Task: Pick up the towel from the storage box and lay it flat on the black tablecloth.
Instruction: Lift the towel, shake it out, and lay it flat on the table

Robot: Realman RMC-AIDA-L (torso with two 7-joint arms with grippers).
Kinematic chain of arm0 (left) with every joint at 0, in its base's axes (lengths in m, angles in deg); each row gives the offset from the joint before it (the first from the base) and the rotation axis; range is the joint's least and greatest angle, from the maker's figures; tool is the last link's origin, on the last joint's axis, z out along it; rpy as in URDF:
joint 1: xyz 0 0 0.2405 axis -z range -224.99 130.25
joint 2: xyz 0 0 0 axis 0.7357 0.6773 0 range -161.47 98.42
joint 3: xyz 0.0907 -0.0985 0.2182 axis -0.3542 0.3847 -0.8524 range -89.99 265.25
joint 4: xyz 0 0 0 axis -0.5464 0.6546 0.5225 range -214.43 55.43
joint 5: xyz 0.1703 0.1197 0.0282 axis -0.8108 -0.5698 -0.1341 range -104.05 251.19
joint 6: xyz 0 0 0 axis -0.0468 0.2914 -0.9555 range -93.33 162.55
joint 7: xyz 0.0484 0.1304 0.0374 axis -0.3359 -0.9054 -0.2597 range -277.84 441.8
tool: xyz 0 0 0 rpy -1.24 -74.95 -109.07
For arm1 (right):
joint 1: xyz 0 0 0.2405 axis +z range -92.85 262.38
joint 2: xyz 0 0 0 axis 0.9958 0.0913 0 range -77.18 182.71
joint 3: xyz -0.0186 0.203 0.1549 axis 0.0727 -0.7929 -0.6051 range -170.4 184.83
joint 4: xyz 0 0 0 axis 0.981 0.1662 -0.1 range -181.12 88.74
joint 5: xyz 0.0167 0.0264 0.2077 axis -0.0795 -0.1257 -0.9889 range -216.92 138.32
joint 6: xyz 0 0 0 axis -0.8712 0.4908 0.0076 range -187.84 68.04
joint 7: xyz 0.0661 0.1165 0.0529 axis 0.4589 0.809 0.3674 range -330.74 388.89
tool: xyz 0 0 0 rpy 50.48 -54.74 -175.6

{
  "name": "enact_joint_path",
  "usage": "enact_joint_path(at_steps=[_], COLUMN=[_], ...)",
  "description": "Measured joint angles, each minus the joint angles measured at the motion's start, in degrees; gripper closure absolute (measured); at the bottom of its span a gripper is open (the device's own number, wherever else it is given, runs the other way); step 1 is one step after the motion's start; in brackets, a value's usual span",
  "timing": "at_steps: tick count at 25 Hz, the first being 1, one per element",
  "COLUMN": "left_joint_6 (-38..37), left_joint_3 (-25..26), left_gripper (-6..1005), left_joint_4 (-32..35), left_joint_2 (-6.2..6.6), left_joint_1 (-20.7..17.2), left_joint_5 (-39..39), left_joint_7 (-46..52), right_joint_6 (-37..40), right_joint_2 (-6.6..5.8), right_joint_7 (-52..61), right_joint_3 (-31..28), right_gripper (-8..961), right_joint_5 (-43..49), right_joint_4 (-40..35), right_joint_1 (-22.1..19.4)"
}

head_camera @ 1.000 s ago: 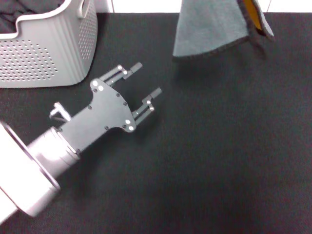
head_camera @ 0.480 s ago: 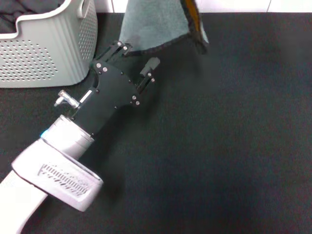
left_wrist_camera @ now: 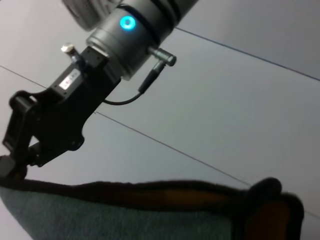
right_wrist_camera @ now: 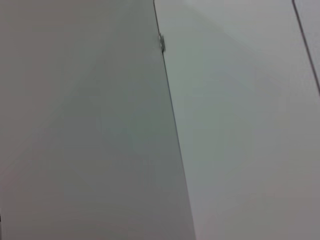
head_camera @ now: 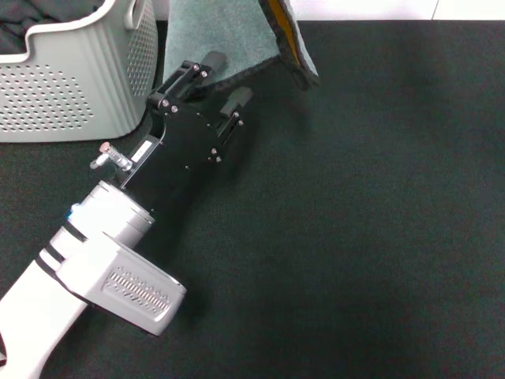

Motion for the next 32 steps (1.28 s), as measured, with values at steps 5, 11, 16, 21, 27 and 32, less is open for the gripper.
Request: enact_joint_path(at_steps=[5,11,16,21,27,32], left_joint_6=[-0.12,-0.24,-0.3,-0.45,-0.59,-2.67], left_joint_3=[2.21,5.84,6.58,8.69,8.85,8.88], left_gripper=[455,455,454,473,490,520], left_joint_4=[-0.75,-1.71,-1.7,-1.8,-1.62,-1.78], left_joint_2=[0.0,0.0,0.0,0.0,0.0,0.0], left_joint_1=[-0.66,-1.0,-0.75,-0.28,-0.03,0.12], left_joint_5=[0.08,-0.09,-0.14,-0.28,-0.29,-0.36], left_joint_7=[-4.28,-11.92,-16.49,-17.79,-18.41,-17.97], right_joint_6=[4.82,6.59,6.62,6.5,5.68,5.75], right_joint_2=[0.01,0.01,0.01,0.01,0.01,0.01], right_joint_7=[1.22,1.02,0.82,0.79,0.73,0.66], right_joint_3=[3.63,5.28,5.29,5.85,6.6,6.97], right_gripper=[947,947,947,947,947,947], right_joint_5=[-0.23,-2.77,-6.45,-8.84,-12.23,-13.68], right_joint_4=[-2.72,-3.57,-3.07,-2.66,-1.98,-0.69], right_joint_1=[-0.06,-0.37,-0.38,-0.37,-0.69,-0.73])
